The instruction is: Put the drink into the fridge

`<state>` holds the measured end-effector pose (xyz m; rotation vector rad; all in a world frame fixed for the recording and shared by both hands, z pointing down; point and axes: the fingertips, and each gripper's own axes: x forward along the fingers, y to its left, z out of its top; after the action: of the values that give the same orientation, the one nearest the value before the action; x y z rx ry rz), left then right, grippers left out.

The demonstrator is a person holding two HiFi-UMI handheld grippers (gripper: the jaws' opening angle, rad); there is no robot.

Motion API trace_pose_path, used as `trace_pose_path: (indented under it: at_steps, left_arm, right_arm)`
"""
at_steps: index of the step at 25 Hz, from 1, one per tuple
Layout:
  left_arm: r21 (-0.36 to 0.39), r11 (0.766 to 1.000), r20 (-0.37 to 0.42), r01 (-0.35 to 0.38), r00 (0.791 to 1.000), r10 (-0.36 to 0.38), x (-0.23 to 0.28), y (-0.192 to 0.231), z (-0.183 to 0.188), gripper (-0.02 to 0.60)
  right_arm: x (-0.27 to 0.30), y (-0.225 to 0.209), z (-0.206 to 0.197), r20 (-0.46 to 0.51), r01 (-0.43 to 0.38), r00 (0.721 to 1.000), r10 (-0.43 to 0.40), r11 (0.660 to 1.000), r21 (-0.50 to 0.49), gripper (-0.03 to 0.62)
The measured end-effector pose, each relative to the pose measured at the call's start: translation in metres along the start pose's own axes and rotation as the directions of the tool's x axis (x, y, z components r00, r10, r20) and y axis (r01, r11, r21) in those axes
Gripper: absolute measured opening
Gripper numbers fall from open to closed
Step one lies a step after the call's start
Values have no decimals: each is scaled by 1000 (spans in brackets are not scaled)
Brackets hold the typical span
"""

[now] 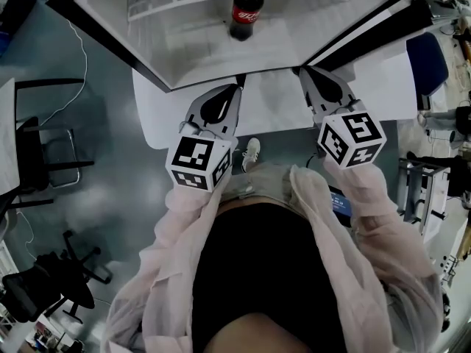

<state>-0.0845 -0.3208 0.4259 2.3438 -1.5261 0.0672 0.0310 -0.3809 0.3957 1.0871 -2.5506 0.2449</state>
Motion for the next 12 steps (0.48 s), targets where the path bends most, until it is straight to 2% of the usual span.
trace_pose_path:
  at_steps: [12]
  left_arm:
    - [5, 1000, 1, 9, 1000, -9, 1, -2, -1, 11]
  right_arm:
    - [3, 9, -11, -25, -19, 999, 19, 1000, 12, 9]
